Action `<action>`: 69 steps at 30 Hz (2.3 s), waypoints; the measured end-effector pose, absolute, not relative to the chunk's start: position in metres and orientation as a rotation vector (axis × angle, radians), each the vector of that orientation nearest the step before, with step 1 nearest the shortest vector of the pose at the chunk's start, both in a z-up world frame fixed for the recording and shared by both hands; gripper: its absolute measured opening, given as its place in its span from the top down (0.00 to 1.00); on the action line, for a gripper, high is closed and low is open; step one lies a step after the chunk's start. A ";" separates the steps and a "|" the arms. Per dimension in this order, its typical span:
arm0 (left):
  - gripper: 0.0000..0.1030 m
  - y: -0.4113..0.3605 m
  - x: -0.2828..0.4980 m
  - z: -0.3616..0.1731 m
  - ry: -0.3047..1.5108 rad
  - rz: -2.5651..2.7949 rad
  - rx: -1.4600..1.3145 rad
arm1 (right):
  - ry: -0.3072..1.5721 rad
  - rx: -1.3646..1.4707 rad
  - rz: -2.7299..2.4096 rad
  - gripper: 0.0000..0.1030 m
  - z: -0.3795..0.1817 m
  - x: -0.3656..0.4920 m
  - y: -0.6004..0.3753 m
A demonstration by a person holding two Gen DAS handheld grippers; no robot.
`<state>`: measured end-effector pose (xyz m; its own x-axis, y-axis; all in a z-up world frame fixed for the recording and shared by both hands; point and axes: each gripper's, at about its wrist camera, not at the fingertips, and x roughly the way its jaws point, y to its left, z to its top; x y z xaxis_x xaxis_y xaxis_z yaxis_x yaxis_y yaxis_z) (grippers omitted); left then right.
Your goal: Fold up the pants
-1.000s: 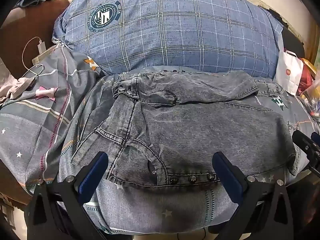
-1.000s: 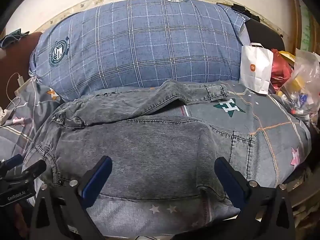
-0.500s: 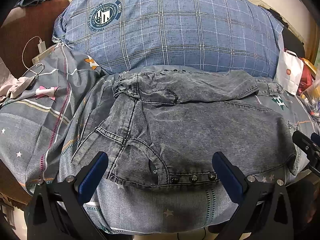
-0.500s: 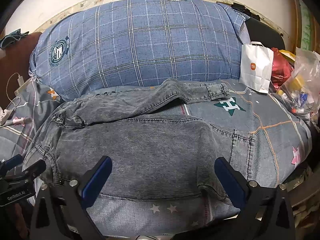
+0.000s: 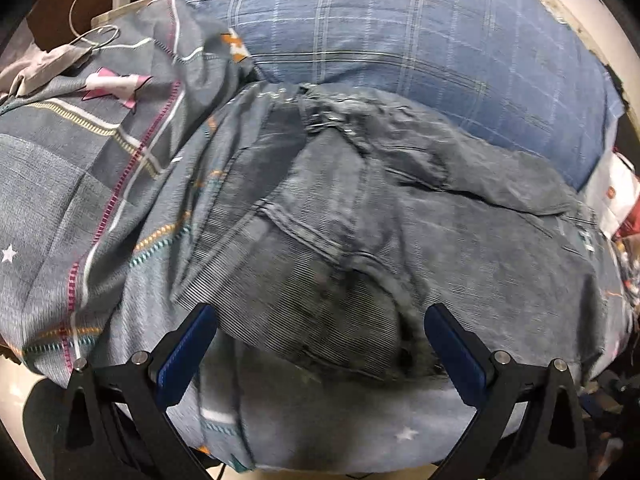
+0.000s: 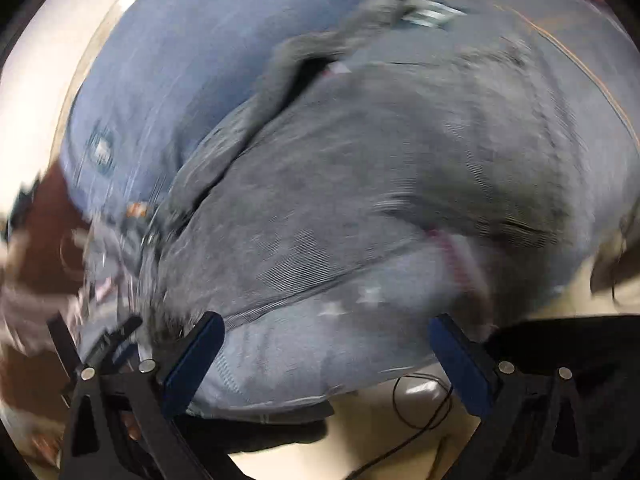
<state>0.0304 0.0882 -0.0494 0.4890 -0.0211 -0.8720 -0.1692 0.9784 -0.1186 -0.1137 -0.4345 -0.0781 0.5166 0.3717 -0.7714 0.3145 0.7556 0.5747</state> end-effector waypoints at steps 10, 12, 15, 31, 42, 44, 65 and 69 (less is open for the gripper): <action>0.00 0.092 0.047 -0.070 1.023 0.059 -0.229 | 0.997 1.113 -0.175 0.07 -0.115 -0.125 -0.526; 0.00 0.092 0.046 -0.071 1.029 0.062 -0.224 | 1.012 1.101 -0.191 0.17 -0.116 -0.120 -0.530; 0.00 0.092 0.047 -0.073 1.036 0.064 -0.213 | 1.048 1.067 -0.217 0.18 -0.118 -0.113 -0.532; 0.00 0.086 0.056 -0.091 1.046 0.089 -0.131 | 0.875 0.252 -0.407 0.87 0.017 -0.081 -0.521; 0.00 0.080 0.057 -0.095 1.050 0.107 -0.090 | 1.119 0.343 -0.421 0.40 -0.032 -0.061 -0.578; 0.00 0.080 0.057 -0.095 1.052 0.110 -0.081 | 1.058 0.329 -0.411 0.28 -0.008 -0.049 -0.581; 0.00 0.088 0.067 -0.097 1.030 0.109 -0.069 | 1.183 0.029 -0.439 0.78 -0.056 0.028 -0.572; 0.00 0.088 0.066 -0.097 1.031 0.111 -0.068 | 0.991 0.127 -0.416 0.64 -0.017 -0.017 -0.561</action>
